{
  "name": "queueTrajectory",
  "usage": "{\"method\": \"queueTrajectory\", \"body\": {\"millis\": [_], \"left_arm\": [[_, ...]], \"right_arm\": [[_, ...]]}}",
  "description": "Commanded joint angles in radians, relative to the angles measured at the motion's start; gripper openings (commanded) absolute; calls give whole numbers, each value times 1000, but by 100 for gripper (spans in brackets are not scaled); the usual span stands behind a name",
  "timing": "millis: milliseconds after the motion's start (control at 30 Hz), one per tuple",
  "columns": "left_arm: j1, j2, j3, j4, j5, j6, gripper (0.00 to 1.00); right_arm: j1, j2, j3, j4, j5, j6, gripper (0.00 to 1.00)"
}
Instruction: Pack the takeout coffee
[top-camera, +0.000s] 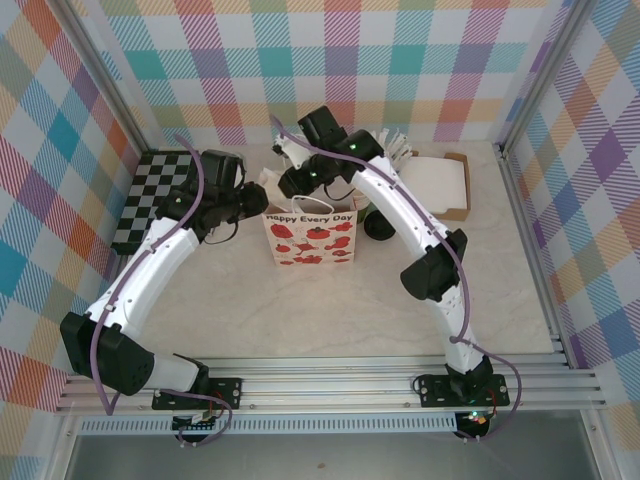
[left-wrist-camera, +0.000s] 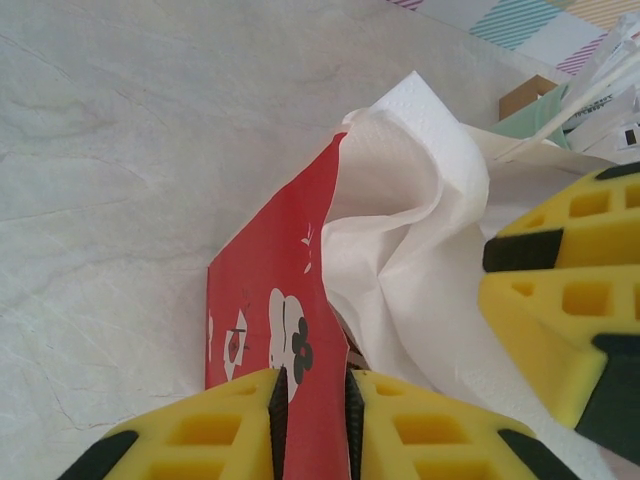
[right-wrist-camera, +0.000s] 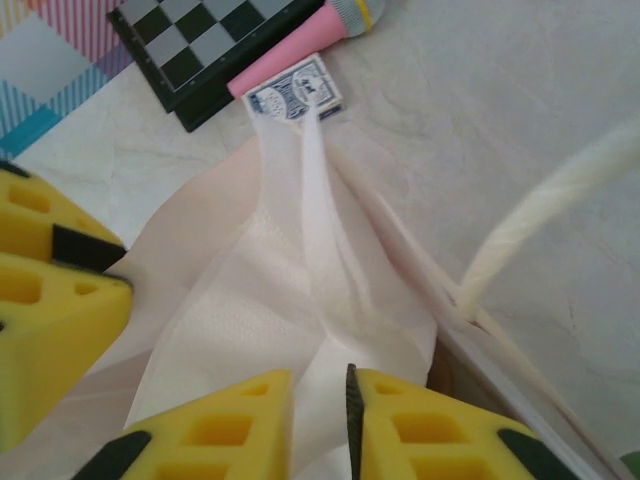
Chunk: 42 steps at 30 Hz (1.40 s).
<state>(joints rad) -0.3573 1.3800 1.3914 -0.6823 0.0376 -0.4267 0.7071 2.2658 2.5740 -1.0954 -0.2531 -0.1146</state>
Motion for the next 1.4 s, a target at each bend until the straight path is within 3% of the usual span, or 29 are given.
{"method": "queueTrajectory", "body": {"millis": [0,533,767,1000,1367], "left_arm": [[11,4,4,-10,18,10,23],[11,15,9,-16,11,8,20],[11,24,16,-21,20,7,20],[11,24,16,-17,24,3,20],[11,20,7,-14,28,-4,20]], "right_arm": [[4,24,-25,-10,-93,6,16],[14,134,-67,3,55,74,16],[16,73,-61,12,16,63,24],[24,-25,-76,29,-68,-11,36],[26,-62,-236,-1,-35,-209,29]]}}
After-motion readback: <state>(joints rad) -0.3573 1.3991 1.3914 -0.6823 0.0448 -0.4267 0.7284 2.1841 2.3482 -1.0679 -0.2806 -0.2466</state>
